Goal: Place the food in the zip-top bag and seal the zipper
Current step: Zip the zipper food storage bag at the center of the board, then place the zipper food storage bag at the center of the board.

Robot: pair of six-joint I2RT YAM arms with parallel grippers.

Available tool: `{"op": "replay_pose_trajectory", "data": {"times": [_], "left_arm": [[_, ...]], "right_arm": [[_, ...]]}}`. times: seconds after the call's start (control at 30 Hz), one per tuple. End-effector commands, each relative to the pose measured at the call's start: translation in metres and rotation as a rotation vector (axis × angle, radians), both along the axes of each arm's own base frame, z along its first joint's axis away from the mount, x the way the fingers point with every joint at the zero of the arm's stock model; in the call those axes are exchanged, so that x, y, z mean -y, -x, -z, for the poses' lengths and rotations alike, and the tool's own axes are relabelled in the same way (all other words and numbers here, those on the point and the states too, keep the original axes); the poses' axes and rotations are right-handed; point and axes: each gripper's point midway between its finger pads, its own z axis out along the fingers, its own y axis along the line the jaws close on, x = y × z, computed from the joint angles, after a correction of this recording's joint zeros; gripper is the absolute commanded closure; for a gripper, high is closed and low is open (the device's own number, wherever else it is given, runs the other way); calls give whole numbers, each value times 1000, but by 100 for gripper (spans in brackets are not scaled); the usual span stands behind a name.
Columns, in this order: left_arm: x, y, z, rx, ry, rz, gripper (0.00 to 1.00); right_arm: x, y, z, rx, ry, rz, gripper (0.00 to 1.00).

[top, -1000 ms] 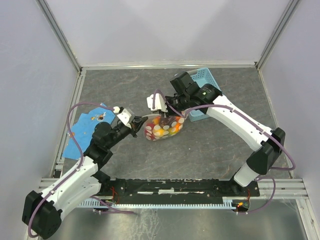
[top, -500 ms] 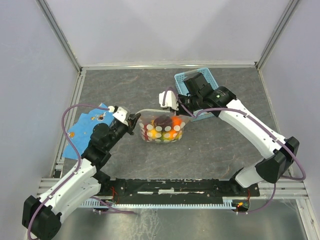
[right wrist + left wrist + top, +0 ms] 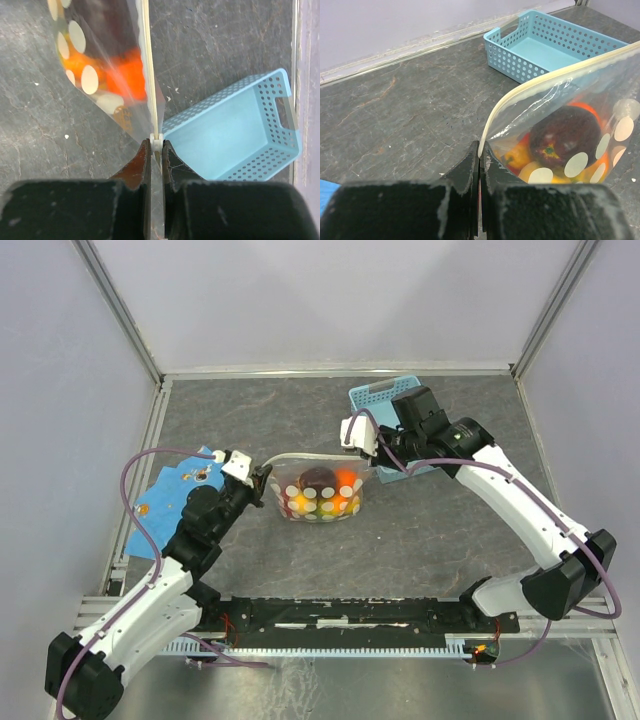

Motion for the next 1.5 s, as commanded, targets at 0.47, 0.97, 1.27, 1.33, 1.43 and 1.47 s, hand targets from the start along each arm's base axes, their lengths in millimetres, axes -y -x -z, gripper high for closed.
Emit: {"op": "replay_pose_trajectory", "data": {"times": [0.47,0.97,1.27,1.33,1.43,1.47], "left_arm": [[-14,-9,-27,76,16,-70,97],[5,3,-52,115,60,52,92],[-4,36,-32,21,240,59,81],[-7,43,-29,-1,273,54,77],[-13,51,-26,-23,310,31,66],[-16,54,-28,-20,317,24,62]], "right_arm": [[12,-25,-27,98,-143,118,98],[-19,-7,-48,107,-389,20,98],[-23,40,-15,-31,-515,-28,94],[-19,44,-8,-45,-518,-9,91],[-14,49,-1,-76,-525,37,75],[-11,52,0,-85,-524,52,69]]}}
